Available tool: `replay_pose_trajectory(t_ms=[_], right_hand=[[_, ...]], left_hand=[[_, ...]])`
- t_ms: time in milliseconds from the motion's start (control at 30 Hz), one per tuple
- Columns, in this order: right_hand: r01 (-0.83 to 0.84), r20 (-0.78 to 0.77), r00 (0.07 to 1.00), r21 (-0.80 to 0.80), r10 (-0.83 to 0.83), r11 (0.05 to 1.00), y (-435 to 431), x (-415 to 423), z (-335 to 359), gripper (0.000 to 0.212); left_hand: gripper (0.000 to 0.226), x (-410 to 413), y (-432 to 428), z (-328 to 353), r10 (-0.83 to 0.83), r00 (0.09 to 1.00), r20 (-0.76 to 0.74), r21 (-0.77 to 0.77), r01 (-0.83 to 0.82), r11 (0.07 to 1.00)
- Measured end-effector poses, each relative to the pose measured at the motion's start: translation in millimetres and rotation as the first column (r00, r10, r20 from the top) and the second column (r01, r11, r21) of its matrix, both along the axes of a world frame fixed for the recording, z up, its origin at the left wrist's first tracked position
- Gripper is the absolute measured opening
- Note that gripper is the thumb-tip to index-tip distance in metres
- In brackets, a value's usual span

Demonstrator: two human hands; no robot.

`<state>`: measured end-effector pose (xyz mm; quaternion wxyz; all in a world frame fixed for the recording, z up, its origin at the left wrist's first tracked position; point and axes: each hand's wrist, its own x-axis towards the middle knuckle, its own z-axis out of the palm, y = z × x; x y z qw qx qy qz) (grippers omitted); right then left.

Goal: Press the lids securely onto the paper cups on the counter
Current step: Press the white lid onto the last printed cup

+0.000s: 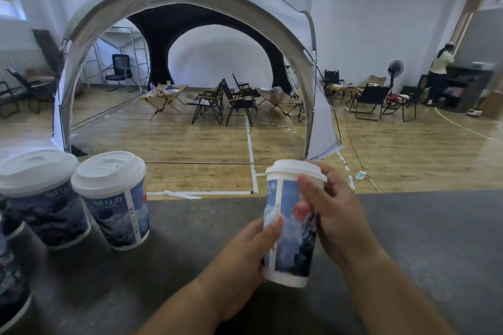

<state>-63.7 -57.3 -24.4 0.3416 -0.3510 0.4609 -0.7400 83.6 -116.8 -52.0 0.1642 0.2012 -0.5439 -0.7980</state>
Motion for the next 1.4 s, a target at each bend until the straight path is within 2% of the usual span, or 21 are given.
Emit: replay_pose_trajectory(t_ms=[67, 133, 233, 300, 333, 400, 500, 567, 633, 667, 733, 800, 867, 933, 1000, 1100, 1167, 1267, 1333, 1400], right_hand=[[-0.139, 0.175, 0.973, -0.057, 0.147, 0.989, -1, -7, -2, 0.063], [-0.227, 0.222, 0.946, -0.069, 0.237, 0.971, -2, -14, -6, 0.069], [-0.156, 0.118, 0.981, -0.011, 0.156, 0.988, -3, -12, -8, 0.091], [-0.032, -0.007, 0.999, 0.064, 0.033, 0.997, 0, -6, -3, 0.081], [-0.005, -0.021, 1.0, 0.068, 0.007, 0.998, 1, -4, -1, 0.073], [-0.058, 0.103, 0.993, 0.041, 0.053, 0.997, 0, -6, 0, 0.065], [-0.227, 0.281, 0.93, -0.066, 0.237, 0.972, -1, -8, 0, 0.08], [-0.255, 0.289, 0.919, -0.08, 0.267, 0.964, -3, -10, -6, 0.093], [-0.207, 0.239, 0.947, -0.056, 0.214, 0.977, -3, -6, -6, 0.101], [-0.154, 0.19, 0.969, -0.024, 0.156, 0.988, -1, -3, -4, 0.101], [-0.065, 0.084, 0.994, 0.018, 0.063, 0.998, 3, -1, -1, 0.086], [-0.041, 0.103, 0.994, 0.026, 0.038, 0.999, 2, -4, 0, 0.074], [-0.117, 0.208, 0.971, -0.013, 0.117, 0.993, 1, -9, -2, 0.084], [-0.206, 0.251, 0.945, -0.039, 0.209, 0.978, 2, -12, -4, 0.092], [-0.201, 0.227, 0.951, -0.053, 0.208, 0.978, 0, -12, -7, 0.094], [-0.056, 0.107, 0.993, -0.015, 0.057, 0.998, -1, -6, -5, 0.097], [0.032, 0.04, 0.999, 0.022, -0.033, 0.999, 0, -4, -2, 0.079], [-0.058, 0.143, 0.988, -0.015, 0.06, 0.998, 2, -4, 1, 0.059], [-0.134, 0.215, 0.967, -0.037, 0.139, 0.99, 3, -6, 0, 0.057], [-0.15, 0.232, 0.961, -0.027, 0.152, 0.988, 2, -6, -1, 0.057]], left_hand=[[0.067, 3, -4, -2, -0.065, 0.997, -0.052, 0.113, 0.071, 0.991], [0.07, 3, -5, -3, -0.085, 0.992, -0.097, 0.133, 0.097, 0.986], [0.068, 1, -1, -3, 0.064, 0.998, -0.025, -0.007, -0.065, 0.998], [0.067, 0, 1, -1, 0.164, 0.986, 0.03, -0.121, -0.159, 0.98], [0.068, 0, 1, -1, 0.16, 0.986, 0.036, -0.123, -0.155, 0.98], [0.059, 0, 1, -2, 0.072, 0.997, 0.004, -0.007, -0.072, 0.997], [0.046, 1, 2, 1, -0.001, 0.999, -0.049, 0.092, 0.005, 0.996], [0.053, 0, 2, 1, 0.054, 0.997, -0.048, 0.052, -0.052, 0.997], [0.063, 0, 3, 1, 0.143, 0.99, -0.006, -0.055, -0.143, 0.988], [0.069, 0, 3, -1, 0.177, 0.984, 0.023, -0.139, -0.172, 0.975], [0.069, 0, 4, -1, 0.193, 0.979, 0.072, -0.252, -0.169, 0.953], [0.063, -1, 3, -4, 0.104, 0.993, 0.048, -0.15, -0.095, 0.984], [0.06, -1, 0, -6, 0.026, 0.999, -0.027, 0.006, -0.025, 1.0], [0.062, -1, -1, -5, 0.004, 0.998, -0.068, 0.053, 0.0, 0.999], [0.067, -1, 0, -4, 0.058, 0.997, -0.041, 0.004, -0.058, 0.998], [0.071, -1, 2, -4, 0.223, 0.974, 0.039, -0.222, -0.209, 0.952], [0.073, -1, 3, -4, 0.236, 0.971, 0.049, -0.27, -0.214, 0.939], [0.052, 0, 5, 2, 0.106, 0.994, -0.023, -0.062, -0.107, 0.992], [0.048, 0, 4, 4, 0.081, 0.995, -0.051, -0.004, -0.081, 0.997], [0.052, 1, 3, 3, 0.118, 0.992, -0.049, -0.01, -0.119, 0.993]])
